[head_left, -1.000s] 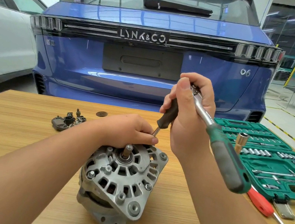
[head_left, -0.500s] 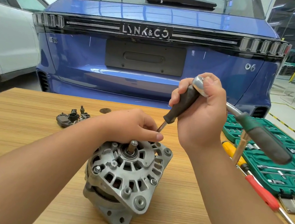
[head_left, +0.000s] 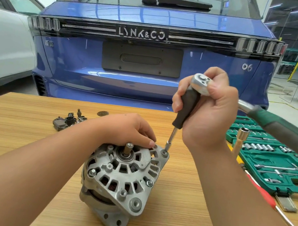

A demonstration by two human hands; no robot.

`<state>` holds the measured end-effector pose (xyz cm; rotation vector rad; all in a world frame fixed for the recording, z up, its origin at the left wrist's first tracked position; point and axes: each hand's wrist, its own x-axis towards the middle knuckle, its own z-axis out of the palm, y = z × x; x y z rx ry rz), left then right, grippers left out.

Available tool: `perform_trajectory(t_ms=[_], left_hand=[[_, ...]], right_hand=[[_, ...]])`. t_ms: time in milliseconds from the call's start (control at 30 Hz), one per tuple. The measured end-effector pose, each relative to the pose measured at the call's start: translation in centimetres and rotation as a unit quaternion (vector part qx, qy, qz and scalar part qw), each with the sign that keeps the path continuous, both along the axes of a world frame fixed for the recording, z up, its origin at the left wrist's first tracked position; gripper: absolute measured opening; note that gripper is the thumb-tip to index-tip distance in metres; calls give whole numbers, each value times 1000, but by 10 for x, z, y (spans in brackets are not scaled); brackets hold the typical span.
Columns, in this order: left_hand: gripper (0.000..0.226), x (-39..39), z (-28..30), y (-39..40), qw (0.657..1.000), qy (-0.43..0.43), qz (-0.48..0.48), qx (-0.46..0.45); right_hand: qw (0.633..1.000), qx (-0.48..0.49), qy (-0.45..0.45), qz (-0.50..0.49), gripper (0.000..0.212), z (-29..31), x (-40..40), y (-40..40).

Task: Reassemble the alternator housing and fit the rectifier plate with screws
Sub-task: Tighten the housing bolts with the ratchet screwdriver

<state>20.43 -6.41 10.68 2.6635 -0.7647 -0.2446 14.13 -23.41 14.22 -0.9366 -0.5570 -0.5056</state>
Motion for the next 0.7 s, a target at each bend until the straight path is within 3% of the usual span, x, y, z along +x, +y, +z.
perform_trajectory(t_ms=[433,700], left_hand=[[24,-3,-2,-1,989,-40,139,22],[39,-2,3,2,957,-39,277,71]], right_hand=[[998,-46,1,-52,2,-6,8,-9],[996,-51,42,-68,10,-12,14,-12]])
